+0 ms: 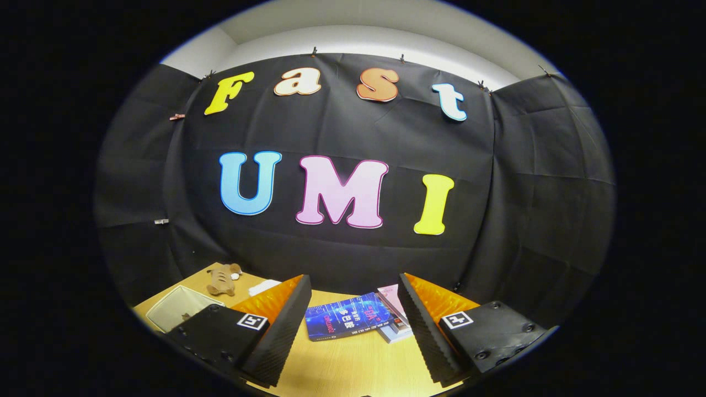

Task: Open the storage box then place both shoes into the box .Put the left shoe in first, then the right shoe, with the right side of both shoes facing outward in a uniform manner.

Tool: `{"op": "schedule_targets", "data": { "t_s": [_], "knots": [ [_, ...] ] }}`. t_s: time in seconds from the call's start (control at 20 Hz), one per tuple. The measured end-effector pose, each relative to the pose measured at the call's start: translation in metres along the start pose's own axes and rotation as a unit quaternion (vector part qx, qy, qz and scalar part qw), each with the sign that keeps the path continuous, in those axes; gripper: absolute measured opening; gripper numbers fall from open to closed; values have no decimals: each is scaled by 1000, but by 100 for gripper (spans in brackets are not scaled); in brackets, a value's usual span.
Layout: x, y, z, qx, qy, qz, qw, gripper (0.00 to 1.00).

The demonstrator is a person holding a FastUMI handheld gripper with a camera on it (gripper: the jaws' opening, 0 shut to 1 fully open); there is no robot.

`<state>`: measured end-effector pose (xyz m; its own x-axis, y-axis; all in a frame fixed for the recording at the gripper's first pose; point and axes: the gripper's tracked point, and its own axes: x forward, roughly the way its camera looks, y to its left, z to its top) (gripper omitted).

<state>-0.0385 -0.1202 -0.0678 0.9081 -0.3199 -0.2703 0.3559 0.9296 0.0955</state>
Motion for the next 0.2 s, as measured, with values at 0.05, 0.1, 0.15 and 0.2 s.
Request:
{"op": "schedule_targets", "data": {
  "t_s": [0.05,0.1,0.15,0.2],
  "knots": [
    [1,1,-1,-1,0,0,1000,98],
    [1,1,0,-3,-1,-1,1000,98],
    [1,2,0,-3,-1,0,1000,98],
    [2,3,0,-3,-1,1,1000,98]
  ]
}}
